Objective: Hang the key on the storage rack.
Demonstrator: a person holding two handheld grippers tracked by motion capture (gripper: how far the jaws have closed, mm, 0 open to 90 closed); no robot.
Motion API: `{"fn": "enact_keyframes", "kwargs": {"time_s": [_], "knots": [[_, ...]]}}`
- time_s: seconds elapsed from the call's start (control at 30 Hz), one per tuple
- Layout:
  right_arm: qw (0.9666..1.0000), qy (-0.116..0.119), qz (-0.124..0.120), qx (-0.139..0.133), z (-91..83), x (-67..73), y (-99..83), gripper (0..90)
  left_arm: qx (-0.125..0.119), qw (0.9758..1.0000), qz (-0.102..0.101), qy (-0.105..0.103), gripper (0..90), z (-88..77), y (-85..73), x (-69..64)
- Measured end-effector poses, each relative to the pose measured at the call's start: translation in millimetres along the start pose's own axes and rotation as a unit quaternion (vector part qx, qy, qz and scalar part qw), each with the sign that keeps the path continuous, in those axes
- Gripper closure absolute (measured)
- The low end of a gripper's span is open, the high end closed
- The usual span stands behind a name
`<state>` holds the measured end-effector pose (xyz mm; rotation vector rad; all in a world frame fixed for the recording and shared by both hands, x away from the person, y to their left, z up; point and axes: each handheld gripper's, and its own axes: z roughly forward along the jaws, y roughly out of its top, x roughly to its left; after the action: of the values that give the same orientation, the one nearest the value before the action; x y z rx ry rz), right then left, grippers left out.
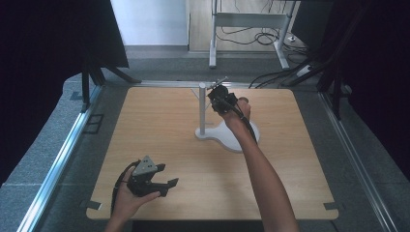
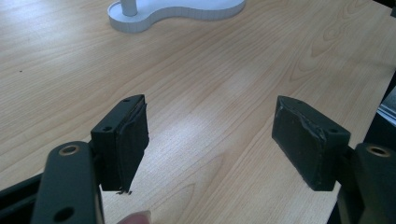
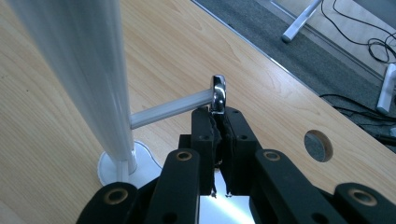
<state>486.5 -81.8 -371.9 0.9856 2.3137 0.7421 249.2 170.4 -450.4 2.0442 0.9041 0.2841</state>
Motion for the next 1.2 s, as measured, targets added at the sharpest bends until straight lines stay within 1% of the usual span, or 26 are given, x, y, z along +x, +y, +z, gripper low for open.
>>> {"fn": "enact_keyframes", "kwargs": {"time_s": [0.07, 0.23, 0.37, 0.4, 0.43, 0.53, 0.67, 0.7, 0.77, 0.83, 0.9, 0.97, 1.1, 1.2], "knots": [[1.0000, 0.005, -0.005, 0.003, 0.5, 2.2, -0.4, 81.9, 0.001, 1.0000, 0.000, 0.000, 27.7, 0.2, 0.1, -0.2], [0.9999, 0.007, -0.012, 0.003, 0.6, 6.2, -1.1, 82.8, 0.002, 1.0000, 0.000, -0.001, 27.6, 0.6, -0.1, -0.2], [0.9998, 0.013, -0.013, 0.004, -0.3, 9.0, -2.4, 80.9, 0.002, 1.0000, 0.000, 0.000, 27.7, 1.0, -0.2, -0.2], [0.9998, 0.016, -0.013, 0.003, -0.8, 9.3, -2.9, 79.6, 0.003, 1.0000, 0.000, -0.001, 27.7, 1.1, -0.1, -0.3], [0.9996, 0.026, -0.014, 0.003, -2.3, 10.3, -3.9, 77.3, 0.003, 1.0000, 0.001, -0.001, 27.7, 1.4, -0.2, -0.4], [0.9994, 0.029, -0.018, 0.005, -3.8, 12.7, -4.9, 76.3, 0.003, 1.0000, 0.001, -0.001, 27.7, 1.6, -0.3, -0.5], [0.9989, 0.042, -0.022, 0.004, -9.1, 16.6, -6.3, 73.5, 0.004, 1.0000, 0.001, -0.001, 27.7, 1.9, -0.3, -0.7], [0.9989, 0.042, -0.022, 0.004, -9.1, 16.6, -6.3, 73.5, 0.004, 1.0000, 0.001, -0.001, 27.7, 2.0, -0.3, -0.8], [0.9985, 0.051, -0.019, 0.002, -12.1, 15.9, -7.4, 71.9, 0.004, 1.0000, 0.000, -0.001, 27.7, 2.4, -0.3, -1.1], [0.9984, 0.053, -0.017, 0.000, -13.4, 15.4, -7.9, 71.5, 0.004, 1.0000, 0.001, 0.000, 27.7, 2.6, -0.4, -1.3], [0.9978, 0.065, -0.010, -0.005, -15.7, 13.8, -9.2, 70.6, 0.004, 1.0000, 0.001, 0.000, 27.7, 2.6, -0.4, -1.3], [0.9976, 0.068, -0.008, -0.010, -17.7, 12.1, -11.1, 69.2, 0.005, 1.0000, 0.000, 0.000, 27.7, 2.6, -0.5, -0.8], [0.9966, 0.079, 0.007, -0.022, -21.8, 9.2, -16.7, 65.4, 0.004, 1.0000, -0.005, -0.001, 27.7, 2.9, -1.2, 0.5], [0.9960, 0.084, 0.010, -0.028, -24.7, 6.8, -21.5, 62.3, 0.008, 0.9999, -0.008, 0.001, 27.7, 4.6, -2.7, 1.6]]}}
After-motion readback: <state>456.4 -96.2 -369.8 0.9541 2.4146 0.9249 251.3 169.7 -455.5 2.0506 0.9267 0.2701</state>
